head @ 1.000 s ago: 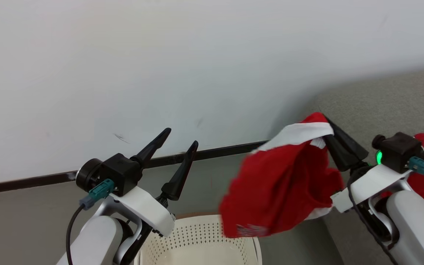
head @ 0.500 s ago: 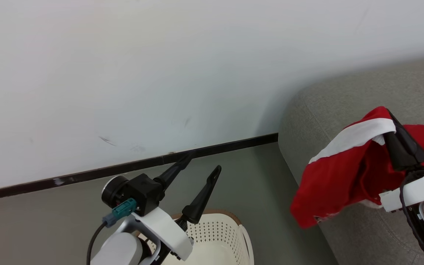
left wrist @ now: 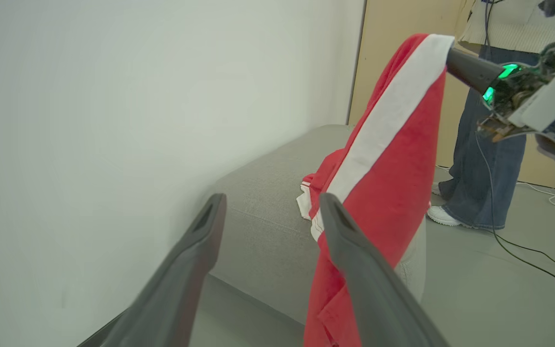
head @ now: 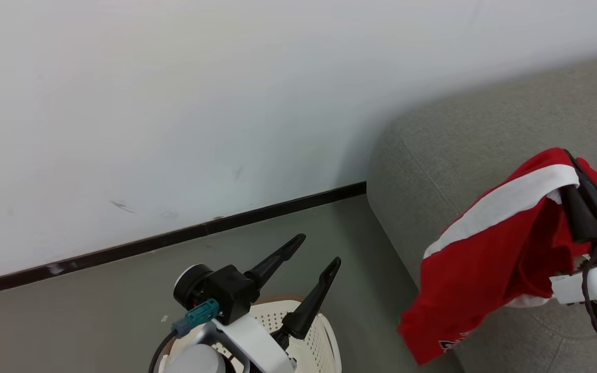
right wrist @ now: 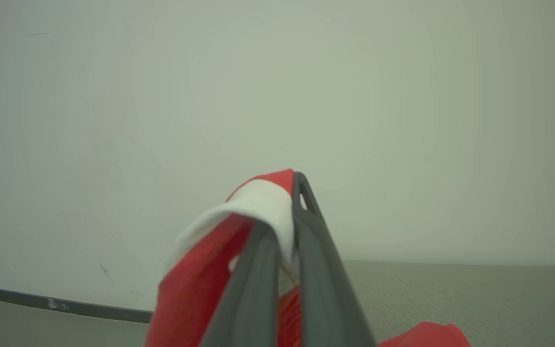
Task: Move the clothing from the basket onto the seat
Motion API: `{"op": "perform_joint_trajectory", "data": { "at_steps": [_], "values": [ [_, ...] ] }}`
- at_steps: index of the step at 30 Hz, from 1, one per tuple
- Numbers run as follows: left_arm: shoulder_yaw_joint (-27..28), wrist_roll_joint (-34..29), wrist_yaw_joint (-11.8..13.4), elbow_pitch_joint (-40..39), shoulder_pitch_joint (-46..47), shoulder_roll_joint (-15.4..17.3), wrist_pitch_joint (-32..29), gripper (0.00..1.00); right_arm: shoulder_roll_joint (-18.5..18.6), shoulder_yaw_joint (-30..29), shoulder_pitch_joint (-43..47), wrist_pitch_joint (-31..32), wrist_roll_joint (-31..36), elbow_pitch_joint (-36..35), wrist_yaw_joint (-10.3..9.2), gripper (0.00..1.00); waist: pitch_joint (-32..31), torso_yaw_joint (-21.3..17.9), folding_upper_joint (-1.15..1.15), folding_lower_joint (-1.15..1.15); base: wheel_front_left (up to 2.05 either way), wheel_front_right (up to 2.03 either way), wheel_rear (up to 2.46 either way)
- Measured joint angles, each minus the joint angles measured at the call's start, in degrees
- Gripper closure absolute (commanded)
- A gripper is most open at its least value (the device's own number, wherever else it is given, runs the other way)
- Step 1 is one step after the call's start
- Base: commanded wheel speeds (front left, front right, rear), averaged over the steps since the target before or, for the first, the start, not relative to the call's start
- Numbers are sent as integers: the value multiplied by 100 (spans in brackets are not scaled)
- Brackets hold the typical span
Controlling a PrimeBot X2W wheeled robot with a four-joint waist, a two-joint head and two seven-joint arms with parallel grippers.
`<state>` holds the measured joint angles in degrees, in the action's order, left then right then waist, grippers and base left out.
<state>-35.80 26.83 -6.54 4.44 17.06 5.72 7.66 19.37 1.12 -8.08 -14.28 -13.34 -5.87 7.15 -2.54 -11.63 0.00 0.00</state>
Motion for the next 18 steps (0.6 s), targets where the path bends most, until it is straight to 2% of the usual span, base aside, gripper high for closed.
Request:
{"op": "perform_joint_trajectory", "data": {
  "at_steps": [13, 18],
  "values": [
    [-108, 25, -24, 53, 0, -26, 188, 0, -37, -196, 315, 153, 36, -396, -1, 100, 99, -398, 0, 0, 0, 0, 0],
    [-97, 24, -23, 55, 0, -24, 208, 0, -175, -27, 164, 312, -176, -354, -1, 100, 178, -508, 0, 0, 0, 0, 0]
  ]
}}
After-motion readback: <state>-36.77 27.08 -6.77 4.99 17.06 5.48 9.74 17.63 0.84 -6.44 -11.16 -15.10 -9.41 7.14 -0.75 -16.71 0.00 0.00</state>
